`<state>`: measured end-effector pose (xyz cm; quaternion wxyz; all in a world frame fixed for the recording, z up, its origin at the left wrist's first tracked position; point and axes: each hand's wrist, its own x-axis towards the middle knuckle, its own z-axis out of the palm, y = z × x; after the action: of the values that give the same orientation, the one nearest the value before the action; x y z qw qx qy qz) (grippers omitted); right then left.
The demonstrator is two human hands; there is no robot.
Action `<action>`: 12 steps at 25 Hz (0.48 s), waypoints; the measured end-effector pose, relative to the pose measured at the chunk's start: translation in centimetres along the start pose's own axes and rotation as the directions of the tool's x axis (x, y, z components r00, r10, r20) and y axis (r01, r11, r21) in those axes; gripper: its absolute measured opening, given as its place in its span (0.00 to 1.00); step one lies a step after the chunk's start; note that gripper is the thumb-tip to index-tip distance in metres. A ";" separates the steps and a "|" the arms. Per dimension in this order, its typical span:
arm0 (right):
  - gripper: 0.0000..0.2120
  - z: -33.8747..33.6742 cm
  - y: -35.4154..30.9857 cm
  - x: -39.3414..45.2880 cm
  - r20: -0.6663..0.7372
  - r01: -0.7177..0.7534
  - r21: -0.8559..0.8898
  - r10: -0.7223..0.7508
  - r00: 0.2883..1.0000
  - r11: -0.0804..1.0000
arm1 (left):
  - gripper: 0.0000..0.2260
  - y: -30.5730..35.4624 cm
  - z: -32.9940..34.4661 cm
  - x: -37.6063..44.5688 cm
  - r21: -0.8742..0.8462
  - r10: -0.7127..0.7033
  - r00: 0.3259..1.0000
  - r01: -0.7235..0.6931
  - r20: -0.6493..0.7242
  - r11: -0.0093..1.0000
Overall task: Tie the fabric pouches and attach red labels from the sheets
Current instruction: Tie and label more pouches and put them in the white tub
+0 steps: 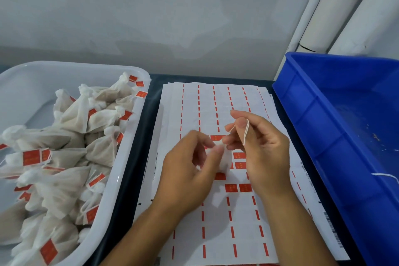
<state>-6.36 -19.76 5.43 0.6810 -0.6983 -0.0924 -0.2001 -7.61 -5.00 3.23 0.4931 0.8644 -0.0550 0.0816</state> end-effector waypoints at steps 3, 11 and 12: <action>0.09 0.1 0.0 -0.3 0.082 0.033 -0.019 -0.031 0.996 0.999 | 0.27 0.3 -0.4 0.0 -0.230 -0.130 0.955 0.194 0.267 0.954; 0.09 0.6 0.6 -0.9 0.317 0.029 -0.007 -0.025 0.948 1.000 | 0.22 0.6 -1.1 0.8 -0.558 -0.321 0.867 0.493 0.381 0.668; 0.09 0.8 0.8 -1.1 0.350 -0.006 -0.014 0.011 0.937 1.000 | 0.20 0.6 -1.3 0.9 -0.609 -0.313 0.870 0.491 0.381 0.623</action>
<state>-6.92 -18.88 4.31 0.6503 -0.7273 -0.2076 -0.0704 -6.92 -4.24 4.58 0.7729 0.6109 0.0562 -0.1622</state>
